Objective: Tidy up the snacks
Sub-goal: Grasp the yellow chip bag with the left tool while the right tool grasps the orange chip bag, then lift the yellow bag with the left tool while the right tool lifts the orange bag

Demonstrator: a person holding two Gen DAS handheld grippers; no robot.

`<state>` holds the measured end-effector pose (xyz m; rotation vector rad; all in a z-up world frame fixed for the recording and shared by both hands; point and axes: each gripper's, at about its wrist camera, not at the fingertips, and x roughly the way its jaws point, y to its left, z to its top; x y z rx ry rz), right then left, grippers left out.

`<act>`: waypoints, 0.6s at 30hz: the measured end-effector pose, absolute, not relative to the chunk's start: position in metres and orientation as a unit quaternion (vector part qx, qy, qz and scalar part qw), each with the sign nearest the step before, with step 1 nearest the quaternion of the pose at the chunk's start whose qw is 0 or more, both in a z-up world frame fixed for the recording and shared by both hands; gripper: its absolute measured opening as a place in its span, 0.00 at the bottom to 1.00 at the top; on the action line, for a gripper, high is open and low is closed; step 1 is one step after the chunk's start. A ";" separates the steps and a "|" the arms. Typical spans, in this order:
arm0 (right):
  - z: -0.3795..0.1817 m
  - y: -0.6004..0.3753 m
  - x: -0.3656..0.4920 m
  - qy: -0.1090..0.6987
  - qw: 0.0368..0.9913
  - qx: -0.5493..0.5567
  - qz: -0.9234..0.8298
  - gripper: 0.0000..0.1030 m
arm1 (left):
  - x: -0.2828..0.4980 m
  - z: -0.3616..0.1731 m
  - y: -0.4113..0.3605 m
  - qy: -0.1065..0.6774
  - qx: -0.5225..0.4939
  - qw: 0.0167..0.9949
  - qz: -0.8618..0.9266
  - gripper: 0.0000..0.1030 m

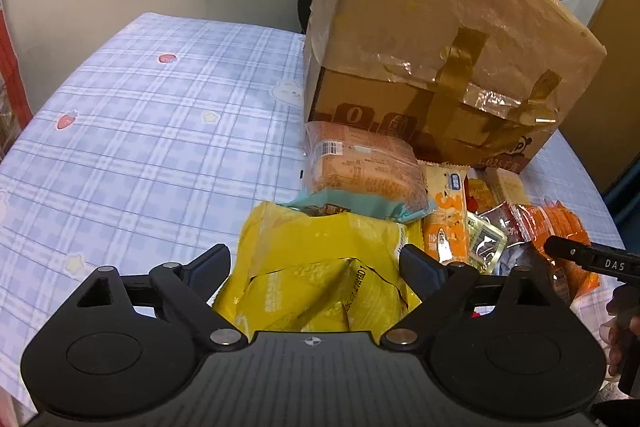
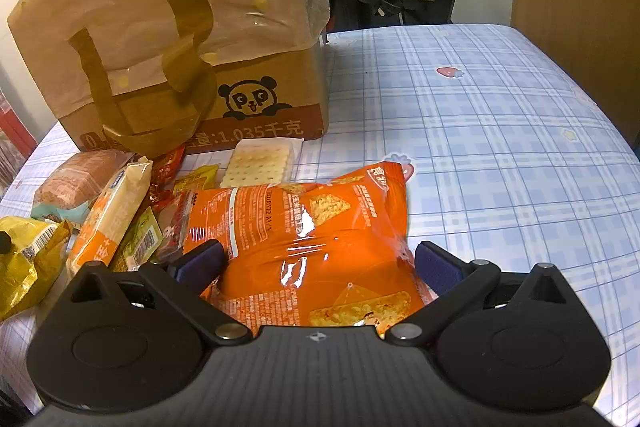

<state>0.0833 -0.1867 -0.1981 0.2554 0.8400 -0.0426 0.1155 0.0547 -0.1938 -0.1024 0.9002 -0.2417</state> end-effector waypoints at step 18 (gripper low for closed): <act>-0.187 -0.182 0.073 0.404 0.908 0.112 -0.017 0.99 | 0.110 -0.192 0.048 0.406 -0.029 0.905 -0.126 0.69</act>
